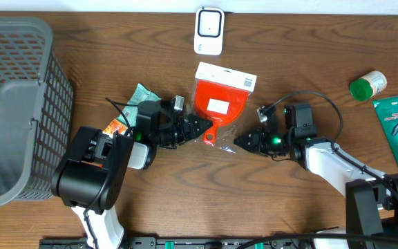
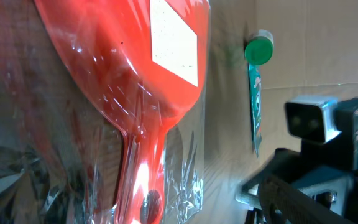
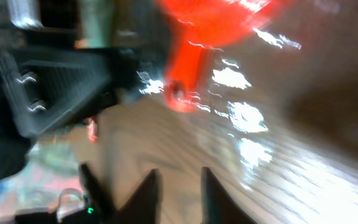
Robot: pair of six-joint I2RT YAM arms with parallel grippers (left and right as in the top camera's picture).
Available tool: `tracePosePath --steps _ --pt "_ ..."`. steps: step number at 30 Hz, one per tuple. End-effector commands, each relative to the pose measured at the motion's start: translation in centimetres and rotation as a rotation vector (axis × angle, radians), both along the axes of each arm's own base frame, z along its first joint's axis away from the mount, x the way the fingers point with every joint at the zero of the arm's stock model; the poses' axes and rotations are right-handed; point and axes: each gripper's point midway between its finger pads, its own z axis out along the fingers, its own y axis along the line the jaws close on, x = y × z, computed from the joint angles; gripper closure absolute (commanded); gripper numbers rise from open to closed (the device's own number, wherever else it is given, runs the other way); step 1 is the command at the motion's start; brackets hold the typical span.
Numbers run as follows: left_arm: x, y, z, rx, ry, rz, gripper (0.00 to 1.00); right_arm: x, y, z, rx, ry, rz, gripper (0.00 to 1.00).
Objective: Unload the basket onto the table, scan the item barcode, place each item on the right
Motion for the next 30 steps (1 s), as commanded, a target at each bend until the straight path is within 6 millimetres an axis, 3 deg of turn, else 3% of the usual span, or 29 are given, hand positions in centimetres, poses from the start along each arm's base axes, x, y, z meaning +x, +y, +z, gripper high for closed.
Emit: tracePosePath --steps 1,3,4,7,11,12,14,16,18,23,25,30 --pt "-1.0 0.0 -2.7 0.073 0.040 0.007 0.20 0.3 -1.0 -0.9 -0.093 -0.046 0.001 0.53" --pt "-1.4 -0.5 -2.6 0.072 0.036 -0.008 0.19 0.2 -1.0 -1.0 -0.097 -0.054 0.011 0.36" --pt "-1.5 -0.7 -2.5 0.070 0.031 -0.014 0.20 0.3 -1.0 -1.0 -0.103 -0.059 0.013 0.23" --pt "-1.8 -1.2 -2.5 0.070 0.028 -0.028 0.20 0.4 -1.4 -1.4 -0.130 -0.056 0.001 0.01" --pt "-2.4 -1.9 -2.5 0.071 0.028 -0.050 0.20 0.6 -1.8 -1.7 -0.159 -0.058 -0.014 0.01" --pt "-2.4 -1.9 -2.5 0.073 0.027 -0.049 0.19 0.6 -1.9 -1.7 -0.165 -0.059 -0.017 0.07" --pt "-2.2 -1.9 -2.6 0.077 0.026 -0.042 0.20 0.7 -2.0 -1.8 -0.172 -0.060 -0.021 0.43" --pt "-2.0 -1.7 -2.7 0.084 0.024 -0.030 0.19 0.7 -2.0 -1.8 -0.171 -0.052 -0.029 0.69" --pt "-2.0 -1.7 -2.7 0.084 0.025 -0.029 0.20 0.8 -2.2 -2.0 -0.178 -0.039 -0.051 0.71" --pt "-2.1 -1.8 -2.7 0.078 0.040 -0.025 0.19 1.5 -2.4 -2.2 -0.185 -0.047 -0.074 0.20" --pt "-2.2 -1.9 -2.4 0.060 0.048 -0.035 0.20 1.3 -2.7 -3.1 -0.208 -0.010 -0.098 0.11" --pt "-2.5 -2.4 -1.4 0.025 0.012 -0.074 0.20 0.5 -3.0 -6.2 -0.235 0.072 -0.092 0.08"
